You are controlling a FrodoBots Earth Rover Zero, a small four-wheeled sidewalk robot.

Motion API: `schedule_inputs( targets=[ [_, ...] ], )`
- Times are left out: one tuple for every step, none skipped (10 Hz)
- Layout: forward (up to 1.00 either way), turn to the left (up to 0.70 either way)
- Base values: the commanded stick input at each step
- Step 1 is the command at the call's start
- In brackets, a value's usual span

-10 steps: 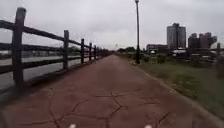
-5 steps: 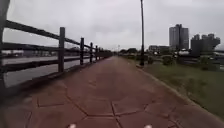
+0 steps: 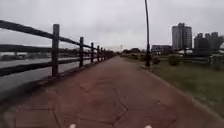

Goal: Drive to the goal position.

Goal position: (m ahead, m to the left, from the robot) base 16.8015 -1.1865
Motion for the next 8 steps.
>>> schedule_inputs(
  targets=[
    [1.00,0.00],
    [1.00,0.00],
    [1.00,0.00],
    [1.00,0.00],
    [1.00,0.00],
    [1.00,-0.26],
    [1.00,-0.40],
    [1.00,-0.40]
  ],
)
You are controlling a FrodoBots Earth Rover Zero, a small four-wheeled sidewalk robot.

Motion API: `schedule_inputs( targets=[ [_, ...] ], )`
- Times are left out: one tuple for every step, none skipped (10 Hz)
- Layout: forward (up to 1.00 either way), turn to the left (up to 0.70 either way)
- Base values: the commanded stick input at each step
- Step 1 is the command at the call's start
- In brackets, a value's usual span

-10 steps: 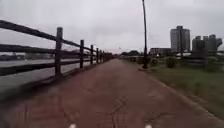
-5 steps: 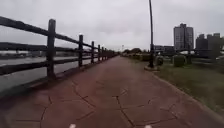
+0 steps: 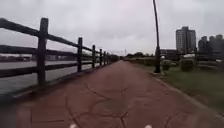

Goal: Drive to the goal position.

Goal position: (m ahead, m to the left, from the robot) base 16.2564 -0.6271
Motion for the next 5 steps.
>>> schedule_inputs(
  targets=[
    [1.00,-0.26],
    [1.00,0.00],
    [1.00,0.00],
    [1.00,0.00],
    [1.00,0.00]
  ],
)
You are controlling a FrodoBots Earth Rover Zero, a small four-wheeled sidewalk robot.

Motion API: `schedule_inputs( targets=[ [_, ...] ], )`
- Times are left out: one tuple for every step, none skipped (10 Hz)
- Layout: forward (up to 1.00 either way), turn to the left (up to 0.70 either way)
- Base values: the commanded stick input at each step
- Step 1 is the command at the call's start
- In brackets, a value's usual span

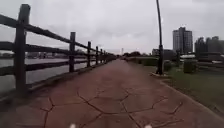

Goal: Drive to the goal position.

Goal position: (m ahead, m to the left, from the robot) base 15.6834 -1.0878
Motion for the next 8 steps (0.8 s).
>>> schedule_inputs(
  targets=[
    [1.00,0.00],
    [1.00,0.00],
    [1.00,0.00],
    [1.00,0.00],
    [1.00,0.00],
    [1.00,0.00],
    [1.00,0.00],
    [1.00,0.00]
  ],
)
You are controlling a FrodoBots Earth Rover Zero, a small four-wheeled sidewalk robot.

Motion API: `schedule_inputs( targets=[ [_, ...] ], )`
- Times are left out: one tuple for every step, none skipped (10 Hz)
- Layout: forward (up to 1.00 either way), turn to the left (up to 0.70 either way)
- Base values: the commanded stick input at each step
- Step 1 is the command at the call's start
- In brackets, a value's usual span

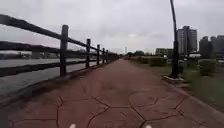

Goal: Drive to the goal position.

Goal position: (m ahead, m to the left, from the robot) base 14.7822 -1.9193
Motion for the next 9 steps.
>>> schedule_inputs(
  targets=[
    [1.00,0.00],
    [1.00,0.00],
    [1.00,-0.40],
    [1.00,-0.40],
    [1.00,-0.40],
    [1.00,-0.30],
    [1.00,0.00],
    [1.00,0.00],
    [1.00,0.00]
  ],
)
